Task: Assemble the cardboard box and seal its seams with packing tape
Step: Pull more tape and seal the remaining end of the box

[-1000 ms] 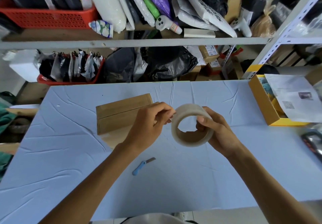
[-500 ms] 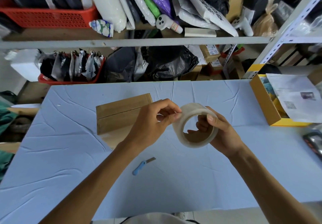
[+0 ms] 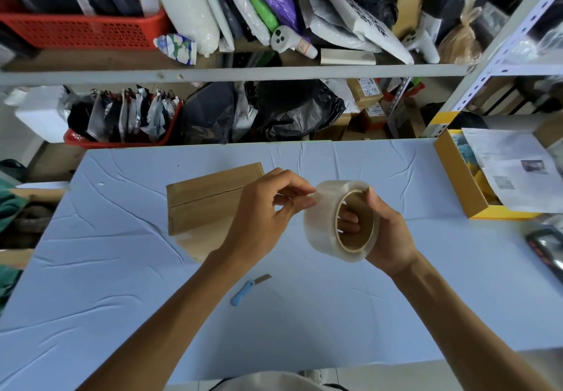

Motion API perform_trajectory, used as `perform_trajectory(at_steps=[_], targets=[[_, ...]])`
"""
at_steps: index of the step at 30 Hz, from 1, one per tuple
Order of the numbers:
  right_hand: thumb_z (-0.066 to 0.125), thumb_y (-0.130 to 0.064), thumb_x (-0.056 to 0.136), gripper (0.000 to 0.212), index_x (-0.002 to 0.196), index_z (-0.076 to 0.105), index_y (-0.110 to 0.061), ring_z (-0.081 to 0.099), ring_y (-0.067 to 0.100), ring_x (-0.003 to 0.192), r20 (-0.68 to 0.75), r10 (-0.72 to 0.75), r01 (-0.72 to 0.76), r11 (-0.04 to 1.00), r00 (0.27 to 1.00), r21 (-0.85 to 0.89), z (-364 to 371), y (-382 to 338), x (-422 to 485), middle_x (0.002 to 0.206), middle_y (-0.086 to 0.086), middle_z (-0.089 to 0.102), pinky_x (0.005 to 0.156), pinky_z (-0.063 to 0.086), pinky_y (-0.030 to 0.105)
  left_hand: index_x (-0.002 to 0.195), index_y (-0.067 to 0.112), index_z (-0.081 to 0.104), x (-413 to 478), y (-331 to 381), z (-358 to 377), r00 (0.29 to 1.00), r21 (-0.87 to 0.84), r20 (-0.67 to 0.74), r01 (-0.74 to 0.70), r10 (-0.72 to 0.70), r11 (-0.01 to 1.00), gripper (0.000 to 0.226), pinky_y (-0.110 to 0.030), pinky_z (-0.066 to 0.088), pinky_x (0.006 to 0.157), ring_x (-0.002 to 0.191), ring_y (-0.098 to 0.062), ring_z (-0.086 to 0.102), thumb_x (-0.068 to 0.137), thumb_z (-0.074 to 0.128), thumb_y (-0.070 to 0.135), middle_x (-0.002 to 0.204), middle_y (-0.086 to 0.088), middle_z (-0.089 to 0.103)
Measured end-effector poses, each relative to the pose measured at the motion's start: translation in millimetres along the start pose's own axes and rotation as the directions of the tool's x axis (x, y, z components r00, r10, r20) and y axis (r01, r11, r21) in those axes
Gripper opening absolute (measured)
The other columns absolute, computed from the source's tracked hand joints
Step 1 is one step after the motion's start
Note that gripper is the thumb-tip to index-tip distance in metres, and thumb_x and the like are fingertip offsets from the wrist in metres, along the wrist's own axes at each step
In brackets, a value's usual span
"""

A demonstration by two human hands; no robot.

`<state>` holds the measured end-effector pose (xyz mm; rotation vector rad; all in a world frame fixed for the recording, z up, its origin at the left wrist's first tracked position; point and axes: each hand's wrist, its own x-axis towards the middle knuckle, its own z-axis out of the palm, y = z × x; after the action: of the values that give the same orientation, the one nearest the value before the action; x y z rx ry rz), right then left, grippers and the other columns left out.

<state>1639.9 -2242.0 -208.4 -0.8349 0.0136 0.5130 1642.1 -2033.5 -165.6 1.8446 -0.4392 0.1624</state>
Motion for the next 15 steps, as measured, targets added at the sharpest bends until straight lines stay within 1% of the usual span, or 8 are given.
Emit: perform_trajectory(at_steps=[3, 7, 9, 11, 13, 15], targets=[[0.047, -0.048, 0.089, 0.042, 0.091, 0.062, -0.009, 0.035, 0.012, 0.058, -0.02, 0.008, -0.008, 1.0, 1.0, -0.026, 4, 2, 0, 0.069, 0.001, 0.032, 0.056, 0.043, 0.024, 0.086, 0.01, 0.069, -1, 2, 2, 0.996, 0.032, -0.066, -0.05, 0.053, 0.998, 0.007, -0.024, 0.055, 0.069, 0.077, -0.012, 0.066, 0.082, 0.072, 0.015, 0.08, 0.002, 0.066], [0.047, -0.051, 0.089, 0.044, 0.096, 0.06, -0.009, 0.033, 0.011, 0.057, -0.048, 0.009, -0.009, 1.0, 0.999, 0.005, 9, 4, 0, 0.069, 0.001, 0.031, 0.056, 0.039, 0.02, 0.083, 0.006, 0.063, -3, 6, 8, 0.976, 0.183, -0.133, -0.15, 0.175, 0.972, 0.013, -0.022, 0.05, 0.064, 0.073, -0.01, 0.059, 0.089, 0.064, 0.018, 0.079, 0.003, 0.061], [0.048, -0.051, 0.088, 0.043, 0.091, 0.063, -0.011, 0.033, 0.01, 0.056, -0.063, 0.007, -0.007, 1.0, 0.998, -0.006, 11, 6, 0, 0.068, 0.001, 0.031, 0.055, 0.038, 0.019, 0.083, 0.006, 0.059, -2, 5, 7, 0.978, 0.228, -0.1, -0.156, 0.182, 0.961, 0.015, -0.022, 0.047, 0.062, 0.071, -0.01, 0.055, 0.091, 0.059, 0.019, 0.079, 0.002, 0.058], [0.048, -0.051, 0.087, 0.041, 0.086, 0.065, -0.013, 0.033, 0.01, 0.056, -0.083, 0.009, -0.012, 0.999, 0.996, -0.034, 12, 7, -2, 0.067, 0.0, 0.031, 0.054, 0.038, 0.02, 0.082, 0.007, 0.052, -1, 3, 6, 0.989, 0.26, -0.017, -0.135, 0.144, 0.956, 0.014, -0.022, 0.042, 0.06, 0.067, -0.009, 0.049, 0.094, 0.054, 0.014, 0.076, 0.003, 0.051], [0.048, -0.051, 0.087, 0.04, 0.079, 0.064, -0.015, 0.032, 0.011, 0.056, -0.129, -0.009, -0.003, 0.996, 0.992, -0.094, 13, 6, -2, 0.068, 0.001, 0.029, 0.053, 0.037, 0.022, 0.081, 0.012, 0.043, -2, 0, 8, 0.994, 0.292, 0.057, -0.108, 0.096, 0.95, 0.018, -0.016, 0.037, 0.061, 0.067, -0.004, 0.044, 0.093, 0.05, 0.002, 0.074, 0.009, 0.042], [0.054, -0.051, 0.085, 0.04, 0.077, 0.062, -0.013, 0.032, 0.012, 0.055, -0.217, -0.046, 0.009, 0.986, 0.975, -0.167, 14, 6, -1, 0.067, 0.001, 0.029, 0.051, 0.038, 0.024, 0.081, 0.015, 0.038, -5, -4, 11, 0.995, 0.327, 0.076, -0.09, 0.069, 0.941, 0.028, -0.009, 0.035, 0.063, 0.07, 0.005, 0.043, 0.089, 0.048, -0.01, 0.074, 0.015, 0.036]])
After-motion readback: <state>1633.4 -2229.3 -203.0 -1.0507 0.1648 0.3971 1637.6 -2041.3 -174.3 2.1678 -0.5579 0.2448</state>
